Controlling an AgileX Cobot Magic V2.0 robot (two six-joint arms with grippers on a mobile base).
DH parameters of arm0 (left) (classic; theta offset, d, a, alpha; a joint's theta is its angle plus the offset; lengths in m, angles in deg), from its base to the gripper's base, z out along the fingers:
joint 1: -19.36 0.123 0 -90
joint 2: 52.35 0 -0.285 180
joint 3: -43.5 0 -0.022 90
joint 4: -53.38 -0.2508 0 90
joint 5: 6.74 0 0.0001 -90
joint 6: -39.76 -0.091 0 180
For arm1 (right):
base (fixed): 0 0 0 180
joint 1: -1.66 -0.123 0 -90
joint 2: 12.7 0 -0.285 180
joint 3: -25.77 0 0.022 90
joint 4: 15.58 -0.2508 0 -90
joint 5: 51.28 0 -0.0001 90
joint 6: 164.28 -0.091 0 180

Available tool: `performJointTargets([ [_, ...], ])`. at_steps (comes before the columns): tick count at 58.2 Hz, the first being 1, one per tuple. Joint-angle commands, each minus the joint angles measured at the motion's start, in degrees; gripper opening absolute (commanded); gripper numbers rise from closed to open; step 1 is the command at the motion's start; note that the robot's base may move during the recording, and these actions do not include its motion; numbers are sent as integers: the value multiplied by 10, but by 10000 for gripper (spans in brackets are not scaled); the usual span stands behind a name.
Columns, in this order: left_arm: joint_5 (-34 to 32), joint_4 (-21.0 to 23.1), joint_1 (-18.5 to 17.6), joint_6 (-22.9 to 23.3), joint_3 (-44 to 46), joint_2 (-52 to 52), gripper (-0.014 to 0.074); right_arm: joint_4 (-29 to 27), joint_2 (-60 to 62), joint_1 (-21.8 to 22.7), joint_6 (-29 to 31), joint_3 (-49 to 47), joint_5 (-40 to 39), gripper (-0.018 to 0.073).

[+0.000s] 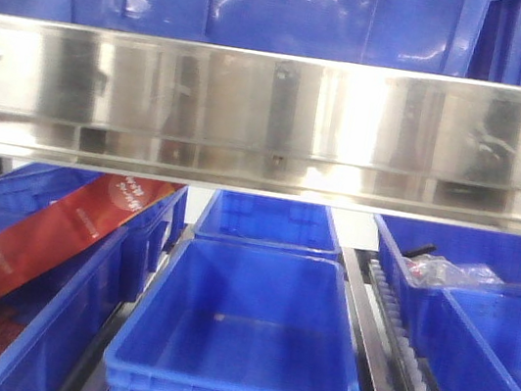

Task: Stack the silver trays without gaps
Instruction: 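Hold the tray in both grippers while driving away from the rack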

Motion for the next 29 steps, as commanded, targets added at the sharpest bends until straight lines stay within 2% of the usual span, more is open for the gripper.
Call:
performJointTargets([
  [1, -32, 15, -5, -4, 3, -6, -21, -8, 6, -4, 11, -5, -24, -80],
  [29, -32, 15, -5, -4, 3, -6, -21, -8, 6, -4, 11, -5, -24, -80],
])
